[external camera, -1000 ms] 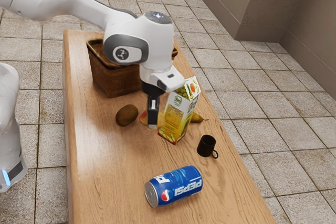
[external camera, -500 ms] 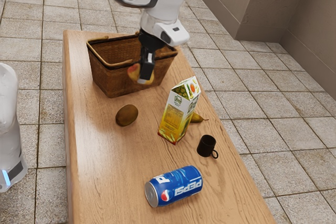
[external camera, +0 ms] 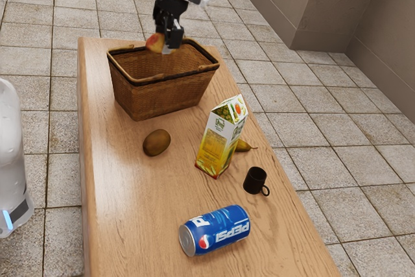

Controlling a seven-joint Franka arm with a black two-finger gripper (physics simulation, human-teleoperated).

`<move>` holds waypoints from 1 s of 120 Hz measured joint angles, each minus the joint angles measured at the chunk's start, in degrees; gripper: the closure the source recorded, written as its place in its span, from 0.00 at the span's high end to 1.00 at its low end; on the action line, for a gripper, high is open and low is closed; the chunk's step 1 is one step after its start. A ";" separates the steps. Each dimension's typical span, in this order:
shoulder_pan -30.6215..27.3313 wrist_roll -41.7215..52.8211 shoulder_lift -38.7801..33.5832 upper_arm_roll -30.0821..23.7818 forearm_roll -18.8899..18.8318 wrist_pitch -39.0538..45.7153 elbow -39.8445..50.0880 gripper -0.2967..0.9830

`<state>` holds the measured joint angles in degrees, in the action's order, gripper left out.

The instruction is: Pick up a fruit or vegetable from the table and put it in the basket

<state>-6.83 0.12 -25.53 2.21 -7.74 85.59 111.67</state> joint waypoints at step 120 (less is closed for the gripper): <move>0.48 -1.59 0.47 10.33 -2.04 29.01 14.67 0.68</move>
<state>-6.35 -1.47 -25.06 12.53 -9.79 114.60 126.35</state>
